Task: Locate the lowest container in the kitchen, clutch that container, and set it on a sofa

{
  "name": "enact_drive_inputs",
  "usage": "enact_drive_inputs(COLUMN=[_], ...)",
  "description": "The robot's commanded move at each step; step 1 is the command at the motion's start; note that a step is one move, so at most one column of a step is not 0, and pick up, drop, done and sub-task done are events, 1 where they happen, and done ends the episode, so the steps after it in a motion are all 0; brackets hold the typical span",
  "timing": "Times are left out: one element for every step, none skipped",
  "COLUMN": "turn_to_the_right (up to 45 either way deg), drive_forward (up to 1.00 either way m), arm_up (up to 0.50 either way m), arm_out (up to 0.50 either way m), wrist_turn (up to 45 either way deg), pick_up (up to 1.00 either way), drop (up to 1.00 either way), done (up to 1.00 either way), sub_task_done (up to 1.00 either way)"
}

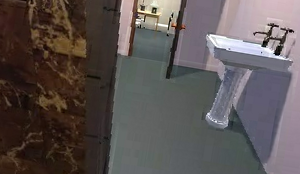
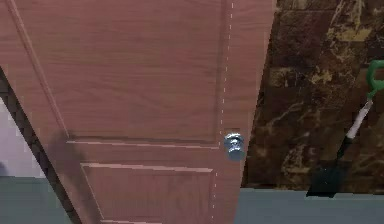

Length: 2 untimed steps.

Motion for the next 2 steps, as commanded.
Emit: enact_drive_inputs(turn_to_the_right=[21.0,0.0], drive_forward=[0.00,0.45], arm_up=[0.00,0.00], arm_out=[0.00,0.00], wrist_turn=[0.0,0.0], pick_up=[0.00,0.00], drop=[0.00,0.00], done=[0.00,0.00], sub_task_done=[0.00,0.00])
